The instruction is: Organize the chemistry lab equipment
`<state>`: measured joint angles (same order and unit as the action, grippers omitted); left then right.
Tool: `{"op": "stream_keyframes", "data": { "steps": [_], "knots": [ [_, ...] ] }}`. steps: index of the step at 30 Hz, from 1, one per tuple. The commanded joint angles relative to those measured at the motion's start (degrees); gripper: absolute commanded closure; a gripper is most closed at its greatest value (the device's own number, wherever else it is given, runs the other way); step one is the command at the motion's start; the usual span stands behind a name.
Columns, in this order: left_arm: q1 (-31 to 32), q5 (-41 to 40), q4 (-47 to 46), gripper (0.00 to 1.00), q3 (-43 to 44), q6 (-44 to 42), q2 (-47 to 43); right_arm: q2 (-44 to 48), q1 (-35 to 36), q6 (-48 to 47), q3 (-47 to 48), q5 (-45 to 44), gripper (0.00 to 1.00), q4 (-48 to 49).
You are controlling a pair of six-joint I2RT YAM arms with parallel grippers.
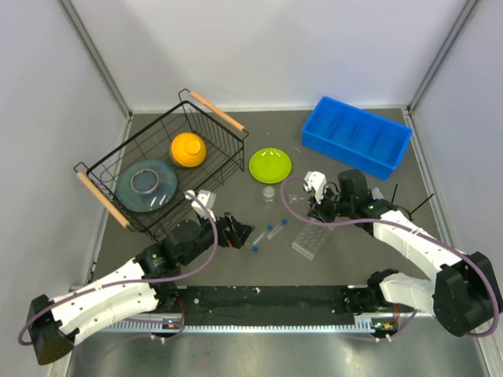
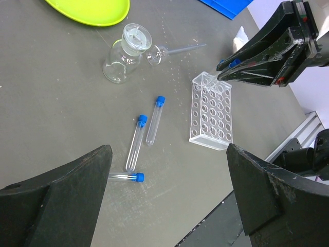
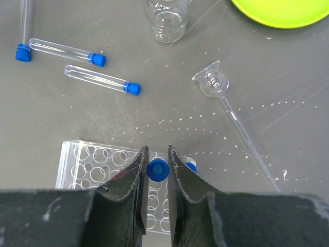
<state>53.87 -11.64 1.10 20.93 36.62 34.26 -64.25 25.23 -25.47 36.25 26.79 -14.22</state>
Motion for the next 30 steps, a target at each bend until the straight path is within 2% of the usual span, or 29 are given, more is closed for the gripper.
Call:
{"op": "stream_keyframes", "data": {
  "steps": [1, 21, 30],
  "knots": [
    [-0.3, -0.2, -1.7, 0.01, -0.4, 0.9, -1.1, -0.9, 1.0, -0.8, -0.2, 0.3, 0.84, 2.8],
    [-0.4, 0.4, -2.9, 0.01, -2.0, 1.5, -1.9, -2.2, 1.7, -2.0, -1.3, -0.7, 0.77, 2.6],
    [-0.4, 0.6, -3.3, 0.01, -3.2, 2.0, -2.6, 0.3, 1.7, -2.0, -0.7, -0.2, 0.72, 0.4]
  ]
}}
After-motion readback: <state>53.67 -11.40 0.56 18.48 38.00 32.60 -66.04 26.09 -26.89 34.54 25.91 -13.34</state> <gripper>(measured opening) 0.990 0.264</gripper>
